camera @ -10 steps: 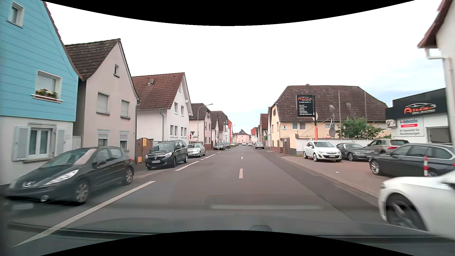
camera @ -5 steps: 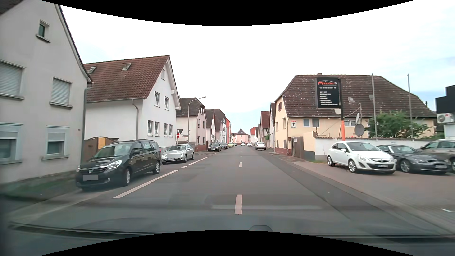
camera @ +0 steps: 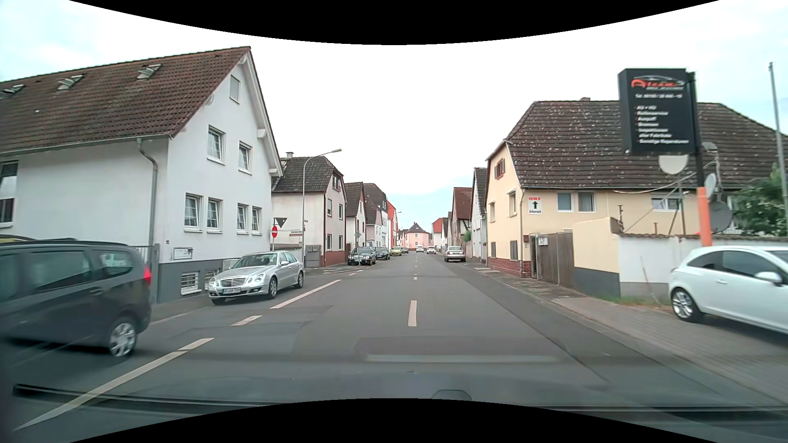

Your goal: Follow the waypoints while adhering to traffic rules and regulations

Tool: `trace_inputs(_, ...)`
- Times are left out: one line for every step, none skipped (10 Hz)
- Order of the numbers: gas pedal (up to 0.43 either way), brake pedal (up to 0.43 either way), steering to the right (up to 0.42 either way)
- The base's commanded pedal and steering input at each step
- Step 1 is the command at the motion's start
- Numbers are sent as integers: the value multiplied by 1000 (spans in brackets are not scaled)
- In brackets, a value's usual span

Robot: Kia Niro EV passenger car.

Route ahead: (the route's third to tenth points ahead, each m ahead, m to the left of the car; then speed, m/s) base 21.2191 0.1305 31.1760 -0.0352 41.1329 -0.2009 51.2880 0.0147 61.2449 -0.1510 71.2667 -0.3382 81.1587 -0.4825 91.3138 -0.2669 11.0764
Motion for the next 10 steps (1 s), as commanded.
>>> trace_inputs(87, 0, -3)
trace_inputs(87, 0, -3)
trace_inputs(87, 0, -3)
trace_inputs(79, 0, -3)
trace_inputs(79, 0, -3)
trace_inputs(67, 0, -3)
trace_inputs(67, 0, -3)
trace_inputs(67, 0, -3)
trace_inputs(59, 0, -3)
trace_inputs(39, 0, -3)
